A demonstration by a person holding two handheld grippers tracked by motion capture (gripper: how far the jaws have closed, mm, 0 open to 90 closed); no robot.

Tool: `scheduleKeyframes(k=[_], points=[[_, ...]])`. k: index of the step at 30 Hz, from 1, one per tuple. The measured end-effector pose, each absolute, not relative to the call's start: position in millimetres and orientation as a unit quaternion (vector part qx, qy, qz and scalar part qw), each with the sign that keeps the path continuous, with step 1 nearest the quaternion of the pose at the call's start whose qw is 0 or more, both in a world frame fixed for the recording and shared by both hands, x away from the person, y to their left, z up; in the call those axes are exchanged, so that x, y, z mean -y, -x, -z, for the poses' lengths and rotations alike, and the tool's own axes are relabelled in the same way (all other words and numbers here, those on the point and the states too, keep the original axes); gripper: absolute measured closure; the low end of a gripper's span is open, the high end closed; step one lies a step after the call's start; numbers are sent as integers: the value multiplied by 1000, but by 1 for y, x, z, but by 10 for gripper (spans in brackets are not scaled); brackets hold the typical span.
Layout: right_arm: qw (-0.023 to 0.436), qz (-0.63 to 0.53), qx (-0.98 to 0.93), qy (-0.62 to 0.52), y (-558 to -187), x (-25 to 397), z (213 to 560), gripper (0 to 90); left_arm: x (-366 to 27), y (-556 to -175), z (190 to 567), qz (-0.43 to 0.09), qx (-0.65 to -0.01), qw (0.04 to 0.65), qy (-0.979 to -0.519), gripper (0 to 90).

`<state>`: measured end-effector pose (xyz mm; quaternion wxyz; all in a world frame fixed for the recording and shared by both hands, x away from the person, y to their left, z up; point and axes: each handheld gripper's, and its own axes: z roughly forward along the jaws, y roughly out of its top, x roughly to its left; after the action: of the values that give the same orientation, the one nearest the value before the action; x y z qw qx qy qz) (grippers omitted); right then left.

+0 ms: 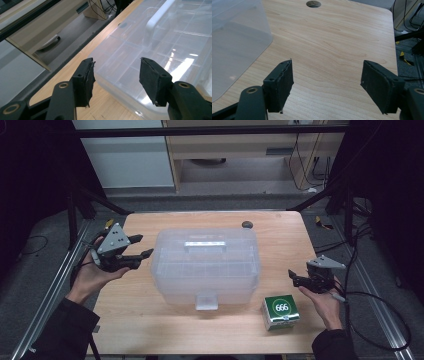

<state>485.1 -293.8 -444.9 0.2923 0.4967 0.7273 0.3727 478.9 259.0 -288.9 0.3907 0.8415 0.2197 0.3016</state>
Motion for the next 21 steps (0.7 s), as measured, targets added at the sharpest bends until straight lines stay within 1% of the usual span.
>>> scheduleKeyframes(k=[21], points=[[288,-367,-737,-489,-486,293,446,271,-224,-485,279,-287,-150,373,-870,432]])
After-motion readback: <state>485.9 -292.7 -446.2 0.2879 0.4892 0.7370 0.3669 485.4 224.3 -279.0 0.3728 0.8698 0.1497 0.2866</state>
